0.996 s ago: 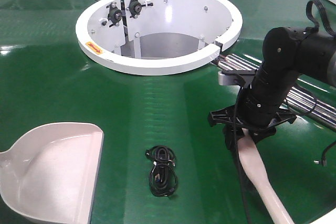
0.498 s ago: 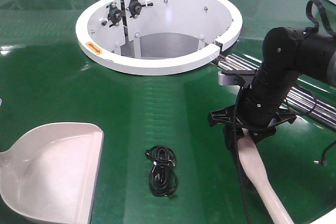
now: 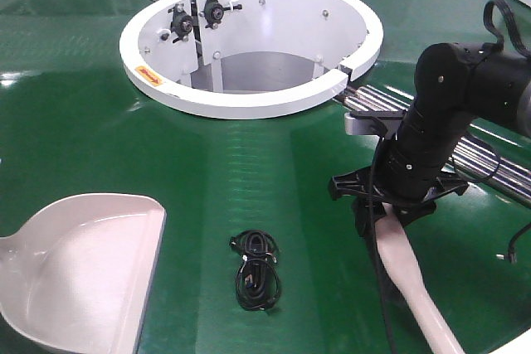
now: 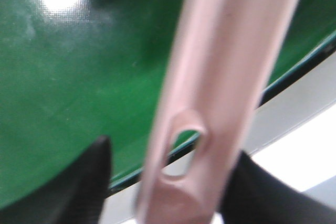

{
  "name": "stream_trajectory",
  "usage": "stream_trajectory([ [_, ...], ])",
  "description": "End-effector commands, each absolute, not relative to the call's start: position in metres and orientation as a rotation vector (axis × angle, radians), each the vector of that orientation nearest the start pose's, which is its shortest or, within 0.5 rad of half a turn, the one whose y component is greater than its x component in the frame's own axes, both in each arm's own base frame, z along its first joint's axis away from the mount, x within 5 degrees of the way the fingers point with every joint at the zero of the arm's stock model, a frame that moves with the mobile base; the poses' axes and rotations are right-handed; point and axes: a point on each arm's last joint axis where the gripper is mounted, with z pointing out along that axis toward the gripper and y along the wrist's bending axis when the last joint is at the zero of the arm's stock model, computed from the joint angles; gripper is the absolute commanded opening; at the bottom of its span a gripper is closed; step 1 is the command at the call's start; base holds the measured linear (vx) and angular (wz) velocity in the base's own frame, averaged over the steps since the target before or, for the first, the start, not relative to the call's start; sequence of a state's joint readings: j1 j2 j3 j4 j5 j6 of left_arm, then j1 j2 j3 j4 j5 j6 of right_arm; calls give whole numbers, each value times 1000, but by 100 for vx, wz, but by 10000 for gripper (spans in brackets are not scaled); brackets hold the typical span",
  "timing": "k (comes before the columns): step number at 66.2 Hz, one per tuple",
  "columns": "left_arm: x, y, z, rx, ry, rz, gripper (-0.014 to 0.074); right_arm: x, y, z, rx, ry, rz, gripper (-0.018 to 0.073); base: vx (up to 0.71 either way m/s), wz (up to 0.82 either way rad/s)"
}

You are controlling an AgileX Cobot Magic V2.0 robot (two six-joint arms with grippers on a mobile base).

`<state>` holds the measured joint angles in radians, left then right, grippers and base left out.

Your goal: Clean and inspect green conveyor with broom and dustpan

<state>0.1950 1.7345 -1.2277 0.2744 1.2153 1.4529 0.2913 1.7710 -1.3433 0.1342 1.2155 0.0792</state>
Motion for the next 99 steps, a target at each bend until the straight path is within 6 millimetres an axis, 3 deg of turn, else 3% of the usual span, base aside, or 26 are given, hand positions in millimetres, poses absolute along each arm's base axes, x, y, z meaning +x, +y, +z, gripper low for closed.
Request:
stream_trajectory([
  [1,304,85,244,2080,2623,273,235,313,105,263,-277,3120,220,-10,0,0],
  [14,303,83,248,2060,2612,267,-25,313,105,263,-277,3120,220,-10,0,0],
  [38,295,62,273,2029,2520,333,-25,313,105,263,-277,3120,220,-10,0,0],
  [62,300,23,271,1988,2472,240,-25,313,105,263,-277,3120,220,-10,0,0],
  [99,306,-18,259,2060,2407,140,-25,313,105,263,-277,3120,220,-10,0,0],
])
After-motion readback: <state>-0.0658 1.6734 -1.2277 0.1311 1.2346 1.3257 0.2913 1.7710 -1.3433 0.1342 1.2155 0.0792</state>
